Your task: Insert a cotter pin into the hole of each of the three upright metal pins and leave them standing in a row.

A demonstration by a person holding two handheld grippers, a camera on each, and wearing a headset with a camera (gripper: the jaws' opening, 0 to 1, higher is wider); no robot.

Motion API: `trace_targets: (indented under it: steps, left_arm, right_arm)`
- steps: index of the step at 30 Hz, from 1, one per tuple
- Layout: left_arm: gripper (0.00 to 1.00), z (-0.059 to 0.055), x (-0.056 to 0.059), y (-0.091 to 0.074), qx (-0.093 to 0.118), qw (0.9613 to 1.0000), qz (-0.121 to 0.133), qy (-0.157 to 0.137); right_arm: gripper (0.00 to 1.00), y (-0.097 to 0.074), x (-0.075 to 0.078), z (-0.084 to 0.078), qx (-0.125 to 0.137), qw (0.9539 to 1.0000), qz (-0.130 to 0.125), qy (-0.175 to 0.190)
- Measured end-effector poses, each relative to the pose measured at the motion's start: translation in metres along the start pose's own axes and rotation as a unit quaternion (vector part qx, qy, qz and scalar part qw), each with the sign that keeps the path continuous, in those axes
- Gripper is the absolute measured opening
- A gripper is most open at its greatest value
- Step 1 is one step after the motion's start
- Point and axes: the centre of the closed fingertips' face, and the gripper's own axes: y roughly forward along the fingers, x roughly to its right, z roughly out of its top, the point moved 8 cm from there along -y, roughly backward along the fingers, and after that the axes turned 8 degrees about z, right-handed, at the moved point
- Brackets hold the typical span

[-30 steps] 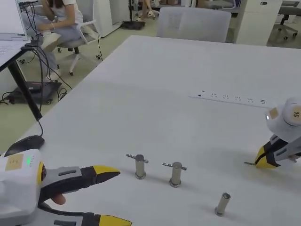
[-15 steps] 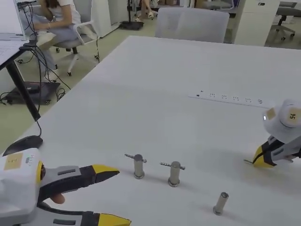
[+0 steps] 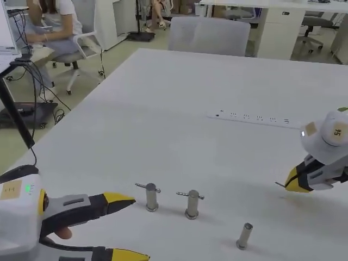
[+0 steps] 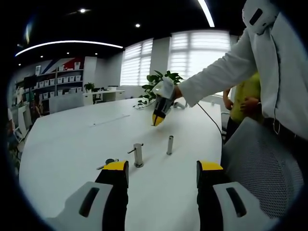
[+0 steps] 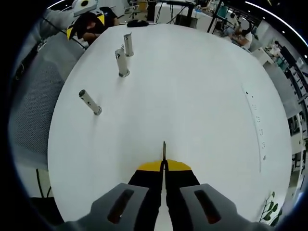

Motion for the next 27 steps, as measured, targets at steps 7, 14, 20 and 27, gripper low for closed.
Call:
trace_targets:
  steps: [7,14,20,27]
  left_arm:
    - [0.56,0.009,0.006,0.008,0.008,0.9998,-0.014,0.007]
    - [0.55,0.014,0.016,0.017,0.011,0.9993,-0.033,0.018]
    - [0.55,0.015,0.025,0.029,0.008,0.9982,-0.054,0.026]
    - [0.55,0.018,0.032,0.041,0.011,0.9967,-0.073,0.035]
  right_arm:
    - [0.01,-0.02,-0.022,0.012,0.006,0.9998,-0.009,-0.015]
    - [0.01,-0.034,-0.046,0.022,0.011,0.9995,-0.009,-0.028]
    - [0.01,-0.04,-0.071,0.031,0.016,0.9992,0.0,-0.036]
    - [0.01,-0.04,-0.098,0.04,0.026,0.9986,0.011,-0.045]
